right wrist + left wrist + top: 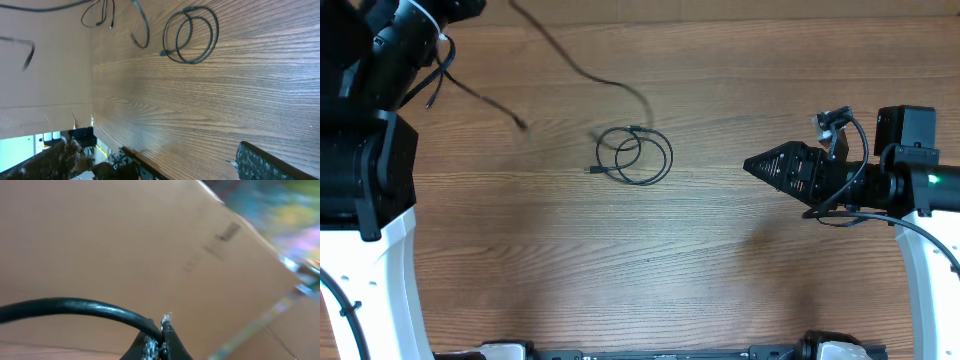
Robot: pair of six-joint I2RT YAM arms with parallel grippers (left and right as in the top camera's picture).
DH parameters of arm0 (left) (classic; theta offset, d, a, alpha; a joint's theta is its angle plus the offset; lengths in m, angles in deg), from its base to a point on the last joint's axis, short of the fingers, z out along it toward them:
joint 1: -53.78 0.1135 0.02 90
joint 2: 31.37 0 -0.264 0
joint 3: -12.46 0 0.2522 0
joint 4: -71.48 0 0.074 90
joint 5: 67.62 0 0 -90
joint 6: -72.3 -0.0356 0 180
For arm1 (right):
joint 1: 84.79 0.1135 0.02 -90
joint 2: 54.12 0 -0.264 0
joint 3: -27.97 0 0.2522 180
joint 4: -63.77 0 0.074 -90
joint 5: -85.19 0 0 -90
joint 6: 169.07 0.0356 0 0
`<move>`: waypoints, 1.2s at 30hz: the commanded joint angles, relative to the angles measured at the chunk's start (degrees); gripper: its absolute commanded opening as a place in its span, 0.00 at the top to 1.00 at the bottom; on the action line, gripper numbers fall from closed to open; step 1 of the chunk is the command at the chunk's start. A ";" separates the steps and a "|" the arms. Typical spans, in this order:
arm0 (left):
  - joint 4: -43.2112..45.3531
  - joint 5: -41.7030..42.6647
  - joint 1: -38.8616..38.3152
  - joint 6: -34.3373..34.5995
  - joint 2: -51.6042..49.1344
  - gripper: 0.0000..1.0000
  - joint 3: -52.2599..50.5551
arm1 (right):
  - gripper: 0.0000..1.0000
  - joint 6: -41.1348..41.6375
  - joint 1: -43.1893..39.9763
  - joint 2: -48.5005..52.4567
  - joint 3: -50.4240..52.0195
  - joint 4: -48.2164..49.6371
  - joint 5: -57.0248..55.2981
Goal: Untangle cables
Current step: 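Pull the grasped cable up and left, drawing it out of the coil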
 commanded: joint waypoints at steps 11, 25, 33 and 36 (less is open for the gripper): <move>-16.13 -37.55 9.14 10.93 -1.62 0.96 0.48 | 0.00 -0.02 -0.17 0.02 -1.42 0.13 -0.20; -12.11 -25.40 24.09 10.99 -11.15 0.96 0.48 | 0.00 -0.02 -0.17 0.02 -1.42 0.13 -0.20; -2.14 -18.18 28.15 -1.81 -14.78 0.96 0.48 | 0.00 -0.02 -0.17 0.02 -1.42 0.13 -0.20; -7.72 -26.43 28.96 -2.75 -17.94 0.96 0.48 | 0.00 -0.02 -0.17 0.02 -1.42 0.13 -0.20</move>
